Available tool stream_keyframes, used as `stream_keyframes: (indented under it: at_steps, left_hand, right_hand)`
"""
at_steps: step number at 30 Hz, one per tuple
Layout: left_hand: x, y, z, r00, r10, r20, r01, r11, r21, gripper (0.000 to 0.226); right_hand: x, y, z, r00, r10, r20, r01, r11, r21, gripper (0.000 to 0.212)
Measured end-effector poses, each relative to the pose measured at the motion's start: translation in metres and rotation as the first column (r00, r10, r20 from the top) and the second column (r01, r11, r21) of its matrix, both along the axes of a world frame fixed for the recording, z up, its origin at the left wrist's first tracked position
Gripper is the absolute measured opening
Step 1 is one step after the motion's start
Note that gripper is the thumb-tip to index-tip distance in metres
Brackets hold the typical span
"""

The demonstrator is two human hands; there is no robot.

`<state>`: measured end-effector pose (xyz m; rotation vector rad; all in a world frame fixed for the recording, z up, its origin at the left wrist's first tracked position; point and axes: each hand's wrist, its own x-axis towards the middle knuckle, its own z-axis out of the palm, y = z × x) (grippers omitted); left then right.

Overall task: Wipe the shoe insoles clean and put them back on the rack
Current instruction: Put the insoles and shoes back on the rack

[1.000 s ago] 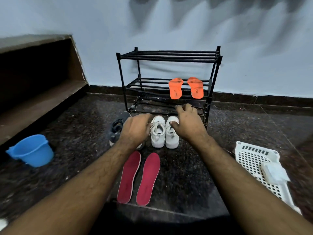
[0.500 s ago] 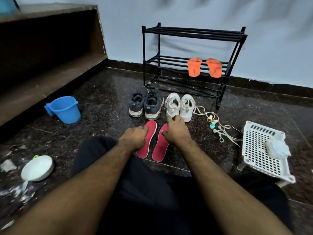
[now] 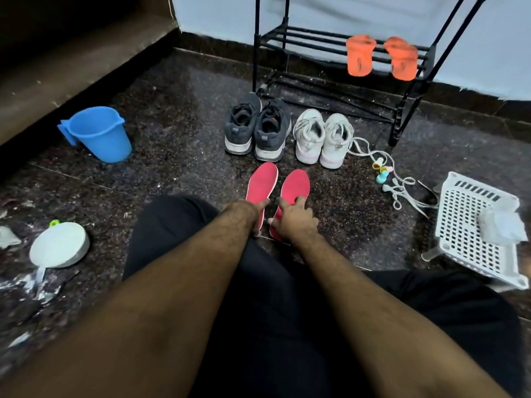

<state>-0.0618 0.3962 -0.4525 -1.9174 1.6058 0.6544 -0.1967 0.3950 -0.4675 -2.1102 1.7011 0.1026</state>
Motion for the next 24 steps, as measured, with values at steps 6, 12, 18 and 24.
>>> stream_keyframes:
  at_steps: [6, 12, 18, 24]
  left_hand:
    - [-0.012, -0.012, -0.018, 0.997, 0.071, -0.018, -0.071, 0.997, 0.022, 0.095]
    - [-0.021, -0.021, -0.035, 0.973, 0.188, -0.132, -0.211, 0.957, -0.2, 0.054]
    - [-0.03, -0.02, -0.041, 0.898, 0.36, -0.252, -0.422, 0.865, -0.272, 0.053]
    - [-0.041, -0.008, -0.027, 0.814, 0.458, -0.356, -0.554, 0.797, -0.241, 0.066]
  right_hand:
    - [0.006, 0.007, -0.046, 1.0, -0.004, -0.026, 0.004, 1.0, -0.012, 0.066]
    - [-0.008, -0.006, -0.048, 0.999, 0.017, 0.03, -0.013, 0.991, -0.13, 0.038]
    - [-0.033, -0.013, -0.04, 0.994, -0.015, 0.109, 0.02, 0.999, -0.044, 0.049]
    - [-0.061, -0.008, -0.016, 0.955, -0.163, 0.249, 0.141, 0.984, 0.107, 0.057]
